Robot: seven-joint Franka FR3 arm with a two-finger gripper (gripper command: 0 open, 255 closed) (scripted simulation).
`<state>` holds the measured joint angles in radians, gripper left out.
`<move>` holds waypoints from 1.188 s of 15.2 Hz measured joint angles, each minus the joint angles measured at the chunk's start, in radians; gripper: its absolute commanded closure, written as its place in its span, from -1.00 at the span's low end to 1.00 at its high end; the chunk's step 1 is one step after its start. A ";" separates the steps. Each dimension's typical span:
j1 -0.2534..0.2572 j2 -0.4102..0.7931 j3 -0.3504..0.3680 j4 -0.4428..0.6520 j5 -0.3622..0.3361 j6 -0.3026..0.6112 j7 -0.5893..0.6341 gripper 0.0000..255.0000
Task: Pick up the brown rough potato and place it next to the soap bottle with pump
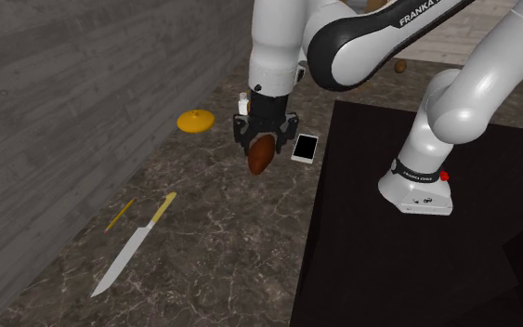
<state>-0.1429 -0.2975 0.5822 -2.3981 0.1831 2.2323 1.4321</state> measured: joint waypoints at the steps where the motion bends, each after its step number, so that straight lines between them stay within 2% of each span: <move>1: 0.000 -0.003 -0.002 0.010 0.000 -0.013 -0.001 1.00; 15: 0.003 -0.073 -0.043 0.143 0.010 -0.212 -0.019 1.00; 18: -0.005 -0.112 -0.089 0.120 0.017 -0.232 -0.075 1.00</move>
<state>-0.1476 -0.4098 0.4930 -2.2785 0.1998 1.9998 1.3571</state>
